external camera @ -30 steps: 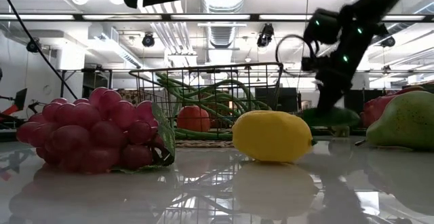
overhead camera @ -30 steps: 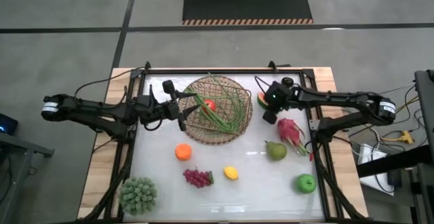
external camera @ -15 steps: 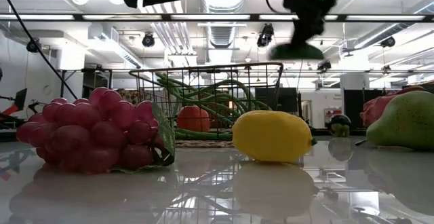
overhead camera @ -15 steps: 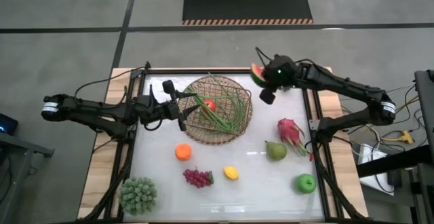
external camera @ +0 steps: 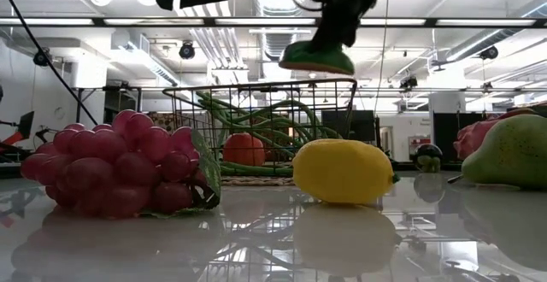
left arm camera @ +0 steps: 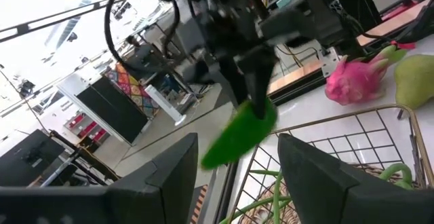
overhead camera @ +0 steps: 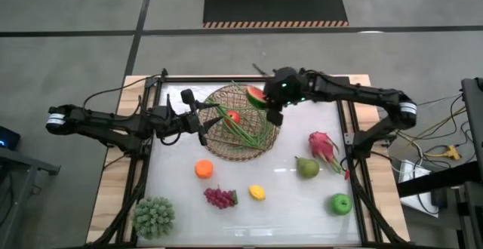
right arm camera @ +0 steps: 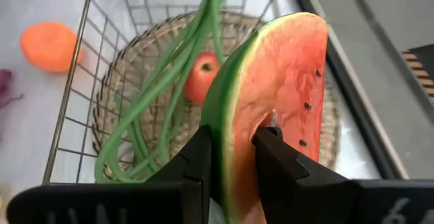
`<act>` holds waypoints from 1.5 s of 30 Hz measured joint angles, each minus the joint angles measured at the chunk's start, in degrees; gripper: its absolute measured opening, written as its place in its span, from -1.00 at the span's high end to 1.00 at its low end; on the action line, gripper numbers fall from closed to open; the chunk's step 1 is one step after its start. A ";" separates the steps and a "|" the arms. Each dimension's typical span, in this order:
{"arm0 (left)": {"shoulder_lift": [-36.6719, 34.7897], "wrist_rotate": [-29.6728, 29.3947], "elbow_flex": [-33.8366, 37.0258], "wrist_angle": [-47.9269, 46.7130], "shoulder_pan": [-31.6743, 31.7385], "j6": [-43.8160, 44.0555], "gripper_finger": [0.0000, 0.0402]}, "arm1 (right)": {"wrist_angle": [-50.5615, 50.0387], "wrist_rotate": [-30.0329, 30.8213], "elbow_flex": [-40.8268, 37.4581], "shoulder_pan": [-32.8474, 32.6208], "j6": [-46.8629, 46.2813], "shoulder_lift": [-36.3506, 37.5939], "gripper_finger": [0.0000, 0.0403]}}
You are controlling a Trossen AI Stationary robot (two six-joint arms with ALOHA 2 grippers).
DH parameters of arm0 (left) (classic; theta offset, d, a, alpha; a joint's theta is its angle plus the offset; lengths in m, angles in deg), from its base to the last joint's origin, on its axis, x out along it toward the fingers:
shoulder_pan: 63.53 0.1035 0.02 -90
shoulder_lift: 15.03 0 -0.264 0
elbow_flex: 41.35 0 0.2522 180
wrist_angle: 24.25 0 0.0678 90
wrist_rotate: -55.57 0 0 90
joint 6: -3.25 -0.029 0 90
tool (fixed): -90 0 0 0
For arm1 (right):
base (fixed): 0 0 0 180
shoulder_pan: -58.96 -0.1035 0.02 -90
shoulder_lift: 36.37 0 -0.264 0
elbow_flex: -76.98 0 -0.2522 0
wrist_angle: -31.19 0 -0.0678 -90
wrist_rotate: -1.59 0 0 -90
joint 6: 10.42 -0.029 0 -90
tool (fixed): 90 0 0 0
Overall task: Build produce basket
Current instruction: Put the watermelon into the wire basket, then put the orange into the wire basket
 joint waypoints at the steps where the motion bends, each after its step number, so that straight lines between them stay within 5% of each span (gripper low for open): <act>1: 0.00 0.01 -0.01 0.00 0.01 0.00 0.07 | 0.00 0.00 0.27 -0.45 0.00 -1.14 0.67; 14: 0.00 0.00 0.01 0.02 -0.01 -0.02 0.07 | 1.63 0.01 0.60 -2.05 0.22 -11.91 0.61; 20: 0.00 0.02 0.01 0.02 -0.01 -0.02 0.07 | 2.08 0.02 0.60 -2.05 0.42 -13.20 0.41; 31: 0.00 0.02 0.01 0.04 -0.01 0.88 0.07 | 1.96 0.04 0.58 -2.05 1.07 -12.31 -0.08; 45: 0.16 0.09 0.22 -0.49 -0.04 9.49 0.07 | -2.01 0.07 0.34 -6.12 0.94 -3.53 -0.06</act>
